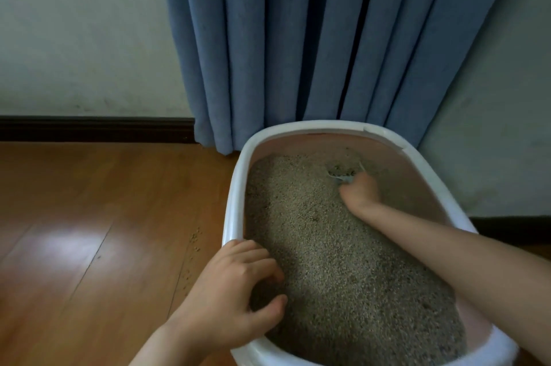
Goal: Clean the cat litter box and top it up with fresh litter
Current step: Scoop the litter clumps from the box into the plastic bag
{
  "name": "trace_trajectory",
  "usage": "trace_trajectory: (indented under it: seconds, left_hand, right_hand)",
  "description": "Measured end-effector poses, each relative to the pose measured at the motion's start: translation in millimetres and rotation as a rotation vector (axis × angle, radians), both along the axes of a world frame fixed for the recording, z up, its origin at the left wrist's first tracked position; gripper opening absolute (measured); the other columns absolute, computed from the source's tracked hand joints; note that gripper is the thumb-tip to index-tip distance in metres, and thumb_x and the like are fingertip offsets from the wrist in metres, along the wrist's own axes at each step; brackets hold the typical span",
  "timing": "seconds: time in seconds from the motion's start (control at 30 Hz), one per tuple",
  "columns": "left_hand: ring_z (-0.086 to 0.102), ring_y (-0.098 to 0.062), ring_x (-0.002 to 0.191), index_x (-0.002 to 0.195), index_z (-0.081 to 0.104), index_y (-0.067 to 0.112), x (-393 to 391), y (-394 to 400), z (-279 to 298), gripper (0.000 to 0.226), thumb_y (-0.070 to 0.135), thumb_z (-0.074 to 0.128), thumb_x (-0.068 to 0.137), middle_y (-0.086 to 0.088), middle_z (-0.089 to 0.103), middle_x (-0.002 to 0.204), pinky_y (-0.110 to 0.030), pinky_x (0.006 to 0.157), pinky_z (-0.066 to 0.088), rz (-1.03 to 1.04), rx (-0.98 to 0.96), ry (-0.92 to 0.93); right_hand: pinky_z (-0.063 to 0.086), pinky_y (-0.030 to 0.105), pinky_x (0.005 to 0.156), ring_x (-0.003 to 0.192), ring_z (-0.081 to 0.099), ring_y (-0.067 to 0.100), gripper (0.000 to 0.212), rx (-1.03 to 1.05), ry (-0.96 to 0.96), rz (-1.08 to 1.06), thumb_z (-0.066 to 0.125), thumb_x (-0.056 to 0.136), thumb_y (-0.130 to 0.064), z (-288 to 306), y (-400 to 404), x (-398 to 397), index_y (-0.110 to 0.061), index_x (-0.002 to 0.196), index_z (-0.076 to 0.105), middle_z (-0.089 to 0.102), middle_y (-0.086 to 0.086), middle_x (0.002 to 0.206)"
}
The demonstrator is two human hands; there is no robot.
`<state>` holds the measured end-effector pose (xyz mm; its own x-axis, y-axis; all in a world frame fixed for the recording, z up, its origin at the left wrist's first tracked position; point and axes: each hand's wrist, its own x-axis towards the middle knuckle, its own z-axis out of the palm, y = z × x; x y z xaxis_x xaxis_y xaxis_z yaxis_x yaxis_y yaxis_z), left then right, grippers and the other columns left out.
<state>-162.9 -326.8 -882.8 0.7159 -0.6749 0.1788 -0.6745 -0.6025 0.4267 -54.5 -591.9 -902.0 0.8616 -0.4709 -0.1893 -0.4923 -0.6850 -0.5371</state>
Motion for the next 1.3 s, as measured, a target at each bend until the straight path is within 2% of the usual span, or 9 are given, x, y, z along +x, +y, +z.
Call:
trace_trajectory:
  seconds: [0.2,0.37,0.5,0.57,0.73,0.93,1.07,1.2,1.3]
  left_hand:
    - [0.047,-0.004,0.082,0.083,0.064,0.030,-5,1,3,0.022,0.050,0.055,0.082,0.015,0.054,0.076,-0.020,0.086,0.035,0.009,0.007,0.012]
    - [0.049,-0.008,0.082,0.083,0.065,0.025,-9,5,6,0.023,0.042,0.052,0.090,0.012,0.057,0.078,-0.029,0.087,0.039,-0.041,-0.009,0.001]
    - [0.051,-0.011,0.078,0.074,0.066,0.019,-18,18,-5,0.027,0.034,0.056,0.093,0.010,0.054,0.071,-0.030,0.092,0.042,-0.034,-0.152,0.007]
    - [0.051,-0.011,0.077,0.072,0.067,0.017,-19,19,-10,0.028,0.032,0.057,0.093,0.009,0.053,0.068,-0.028,0.096,0.039,-0.017,-0.211,-0.003]
    - [0.047,-0.014,0.073,0.067,0.065,0.015,-18,15,-14,0.034,0.033,0.054,0.094,0.005,0.051,0.065,-0.029,0.088,0.041,-0.009,-0.208,-0.019]
    - [0.045,-0.016,0.073,0.065,0.064,0.014,-17,15,-17,0.037,0.035,0.052,0.093,0.003,0.049,0.066,-0.035,0.087,0.042,-0.012,-0.217,-0.033]
    - [0.044,-0.016,0.074,0.063,0.062,0.016,-15,15,-18,0.038,0.036,0.050,0.093,0.004,0.046,0.068,-0.036,0.088,0.041,-0.023,-0.174,-0.052]
    - [0.042,-0.016,0.075,0.062,0.061,0.016,-15,14,-18,0.041,0.038,0.045,0.093,0.003,0.045,0.069,-0.036,0.088,0.040,-0.037,-0.098,-0.072]
    - [0.042,-0.016,0.076,0.062,0.060,0.017,-15,15,-17,0.041,0.037,0.043,0.093,0.003,0.045,0.069,-0.035,0.088,0.039,-0.042,-0.071,-0.076]
  right_hand:
    - [0.051,0.036,0.067,0.072,0.061,0.024,0.023,0.131,-0.234,0.064,0.052,0.097,-0.021,3,-1,-12,-0.008,0.082,0.064,0.068,0.014,0.088]
    - [0.053,0.043,0.066,0.082,0.066,0.038,0.029,0.150,-0.158,0.329,0.059,0.093,-0.032,23,6,-36,-0.006,0.093,0.073,0.071,0.020,0.091]
    - [0.036,0.026,0.045,0.050,0.054,0.016,0.031,0.089,-0.009,0.482,0.064,0.088,-0.040,43,22,-42,-0.011,0.089,0.075,0.068,0.009,0.067]
    - [0.029,0.024,0.041,0.044,0.041,0.011,0.034,0.025,0.056,0.548,0.066,0.086,-0.039,55,32,-33,-0.006,0.086,0.073,0.056,0.003,0.058]
    - [0.033,0.024,0.045,0.055,0.045,0.013,0.021,-0.329,0.246,0.727,0.071,0.082,-0.031,97,59,3,-0.012,0.082,0.062,0.054,-0.001,0.069]
    - [0.034,0.019,0.045,0.055,0.042,0.012,0.015,-0.704,0.559,0.919,0.060,0.092,-0.027,105,118,43,-0.014,0.098,0.062,0.053,0.003,0.084]
    - [0.048,0.023,0.060,0.069,0.058,0.014,0.023,-0.636,0.431,0.969,0.069,0.085,-0.029,87,115,54,-0.010,0.097,0.067,0.068,0.003,0.094]
    - [0.038,0.022,0.053,0.057,0.046,0.010,0.024,-0.386,0.316,1.032,0.068,0.086,-0.033,85,74,54,-0.021,0.069,0.056,0.054,-0.004,0.068]
    - [0.045,0.029,0.058,0.060,0.050,0.011,0.027,-0.642,0.251,1.127,0.053,0.094,-0.040,73,66,49,-0.017,0.082,0.061,0.057,-0.004,0.072]
